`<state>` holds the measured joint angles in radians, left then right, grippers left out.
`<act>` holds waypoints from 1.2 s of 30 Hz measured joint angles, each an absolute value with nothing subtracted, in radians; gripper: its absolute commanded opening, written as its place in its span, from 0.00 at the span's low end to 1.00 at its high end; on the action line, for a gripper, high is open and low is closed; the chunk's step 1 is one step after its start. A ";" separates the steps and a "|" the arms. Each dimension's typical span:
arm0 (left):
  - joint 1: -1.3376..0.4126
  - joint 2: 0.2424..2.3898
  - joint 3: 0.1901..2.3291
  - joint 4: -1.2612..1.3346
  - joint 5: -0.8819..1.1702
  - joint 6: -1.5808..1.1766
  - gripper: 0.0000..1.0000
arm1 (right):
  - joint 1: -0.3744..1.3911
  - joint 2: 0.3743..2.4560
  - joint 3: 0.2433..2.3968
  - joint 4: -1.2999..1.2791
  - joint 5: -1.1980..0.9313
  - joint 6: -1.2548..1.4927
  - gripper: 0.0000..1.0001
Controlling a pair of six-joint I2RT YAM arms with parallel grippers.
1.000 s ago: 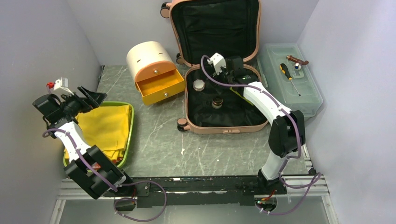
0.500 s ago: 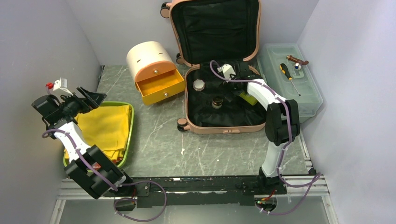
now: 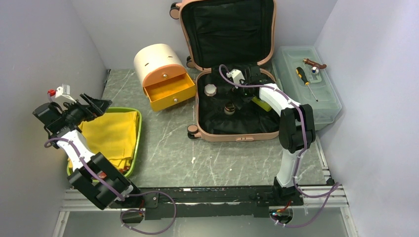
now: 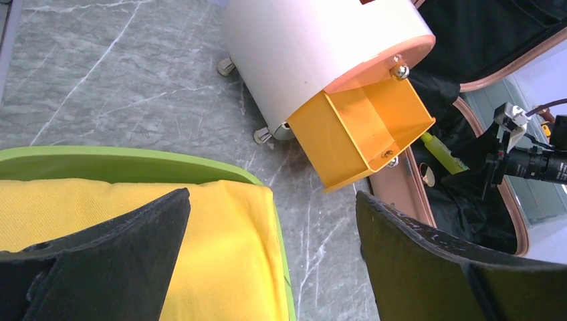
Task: Open, take out, and arrange the luggage
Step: Pick up the makeup from the center of the board.
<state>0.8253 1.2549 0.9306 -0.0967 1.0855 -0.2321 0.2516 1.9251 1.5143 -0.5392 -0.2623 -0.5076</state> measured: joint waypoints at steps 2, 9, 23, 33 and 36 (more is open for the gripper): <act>0.825 1.255 0.925 -0.092 1.088 -0.233 0.99 | 0.252 1.932 1.514 -0.514 -0.218 -0.493 1.00; 0.830 1.259 0.920 -0.086 1.097 -0.233 0.99 | 0.224 1.934 1.514 -0.448 -0.047 -0.515 0.99; 0.832 1.261 0.920 -0.071 1.103 -0.235 0.99 | 0.053 1.977 1.520 -0.540 -0.071 -0.609 0.78; 0.832 1.261 0.920 -0.071 1.103 -0.235 1.00 | 0.053 2.001 1.536 -0.647 -0.178 -0.673 0.23; 0.832 1.261 0.920 -0.071 1.103 -0.235 0.99 | 0.053 2.001 1.542 -0.667 -0.208 -0.688 0.20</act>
